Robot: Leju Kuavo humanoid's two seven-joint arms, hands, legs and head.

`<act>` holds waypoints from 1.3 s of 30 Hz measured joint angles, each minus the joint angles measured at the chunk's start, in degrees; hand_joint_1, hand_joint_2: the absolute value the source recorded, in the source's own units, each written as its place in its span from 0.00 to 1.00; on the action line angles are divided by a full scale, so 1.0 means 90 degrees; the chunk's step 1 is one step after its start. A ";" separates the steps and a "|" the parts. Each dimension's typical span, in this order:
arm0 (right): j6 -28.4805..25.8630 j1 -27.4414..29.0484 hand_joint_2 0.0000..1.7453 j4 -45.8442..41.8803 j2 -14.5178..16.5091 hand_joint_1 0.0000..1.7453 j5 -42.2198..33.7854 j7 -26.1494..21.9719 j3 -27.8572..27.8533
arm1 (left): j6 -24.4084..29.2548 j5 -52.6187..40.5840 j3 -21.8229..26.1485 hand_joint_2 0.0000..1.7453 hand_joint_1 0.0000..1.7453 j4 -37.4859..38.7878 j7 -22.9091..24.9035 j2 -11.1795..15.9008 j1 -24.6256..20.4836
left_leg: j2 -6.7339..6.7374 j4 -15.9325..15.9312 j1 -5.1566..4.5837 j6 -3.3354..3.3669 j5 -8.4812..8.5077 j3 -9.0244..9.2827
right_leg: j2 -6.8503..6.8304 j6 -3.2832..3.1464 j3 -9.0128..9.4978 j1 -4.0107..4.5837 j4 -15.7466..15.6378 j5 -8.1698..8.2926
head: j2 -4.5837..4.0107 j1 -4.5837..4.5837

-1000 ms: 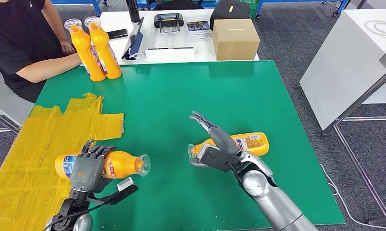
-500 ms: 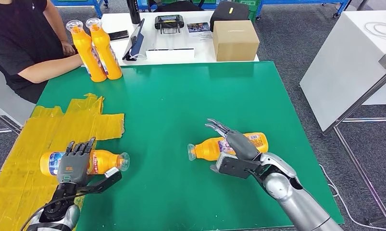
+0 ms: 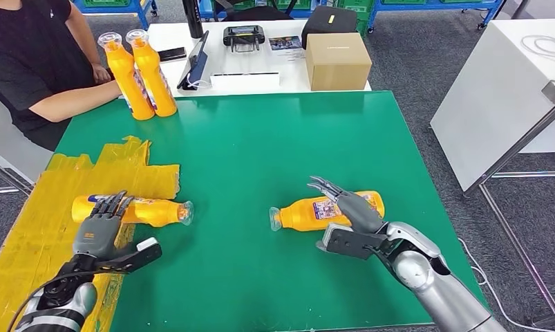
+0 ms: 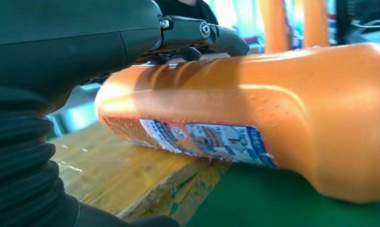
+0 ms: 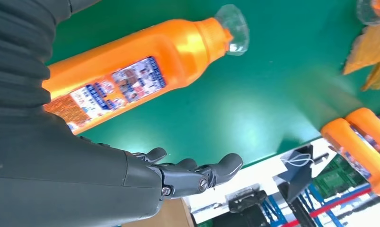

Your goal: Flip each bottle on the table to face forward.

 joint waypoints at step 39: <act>0.1025 -0.2134 1.00 0.2087 -0.0906 0.00 -0.0722 0.0347 0.1234 | -0.4063 0.6879 0.1340 0.00 0.00 -0.2138 -0.2777 -0.0010 0.1375 | -0.0037 0.0013 0.0000 0.0010 0.0046 -0.0135 | -0.0041 0.0028 -0.0136 -0.0005 0.0001 0.0022 | 0.0000 0.0002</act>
